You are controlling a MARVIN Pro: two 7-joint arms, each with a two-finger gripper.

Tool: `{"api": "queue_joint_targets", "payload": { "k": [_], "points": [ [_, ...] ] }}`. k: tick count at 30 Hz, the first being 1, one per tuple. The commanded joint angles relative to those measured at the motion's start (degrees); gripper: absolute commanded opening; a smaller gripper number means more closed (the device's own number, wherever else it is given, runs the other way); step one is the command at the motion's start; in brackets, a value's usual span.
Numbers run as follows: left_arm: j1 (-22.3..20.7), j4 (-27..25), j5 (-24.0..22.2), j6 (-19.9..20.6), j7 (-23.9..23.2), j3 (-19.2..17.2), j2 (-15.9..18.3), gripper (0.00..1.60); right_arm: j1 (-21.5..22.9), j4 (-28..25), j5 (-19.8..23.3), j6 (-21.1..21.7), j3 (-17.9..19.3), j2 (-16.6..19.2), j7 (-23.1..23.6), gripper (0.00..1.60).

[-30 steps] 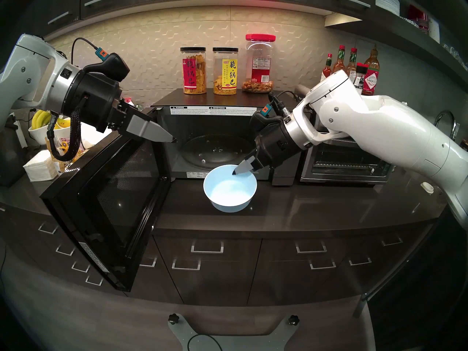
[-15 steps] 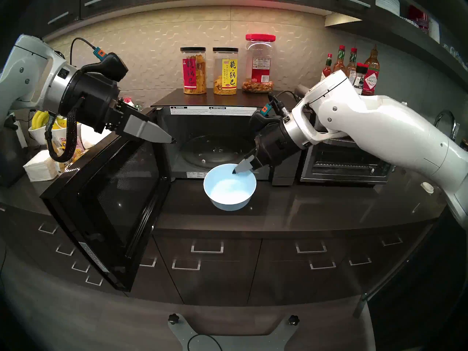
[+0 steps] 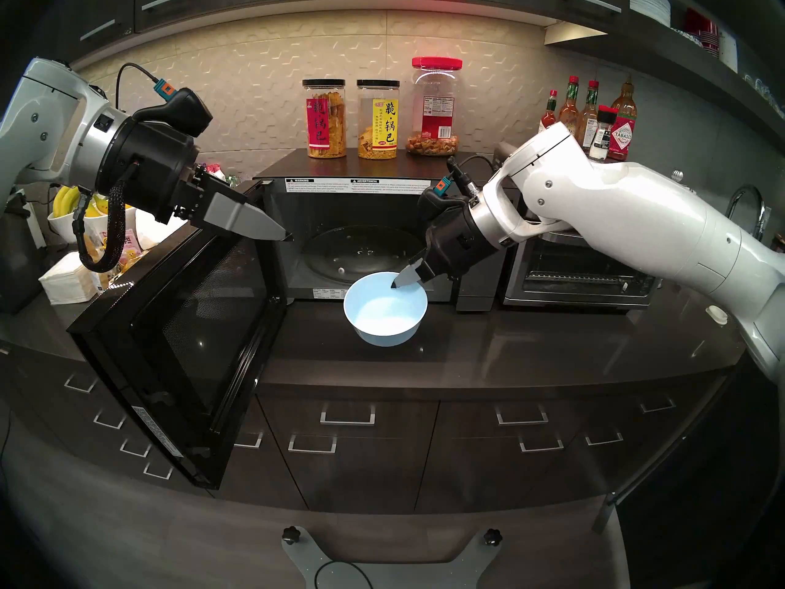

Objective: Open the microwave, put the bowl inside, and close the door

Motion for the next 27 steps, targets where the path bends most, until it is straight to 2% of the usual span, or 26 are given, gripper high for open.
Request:
{"api": "queue_joint_targets", "payload": {
  "k": [1,7,15,27],
  "points": [
    [-3.9,0.0,0.2,-0.1,0.1,0.7,-0.1,1.6,-0.4,2.4,0.3,-1.3,0.3,-3.2,-1.2,0.0],
    [-6.3,-0.1,0.2,-0.1,0.0,3.2,-0.1,1.6,-1.8,4.4,0.4,-3.1,0.1,-5.3,-3.4,0.0],
    [-9.2,-0.2,0.1,-0.1,-0.1,6.0,-0.1,1.6,-3.2,5.2,1.0,-4.6,0.5,-6.3,-5.7,0.0],
    [-13.2,-0.1,-0.2,-0.1,-0.4,10.3,-1.0,1.6,-6.0,8.0,2.9,-6.9,0.9,-9.1,-11.8,0.0]
  ]
}}
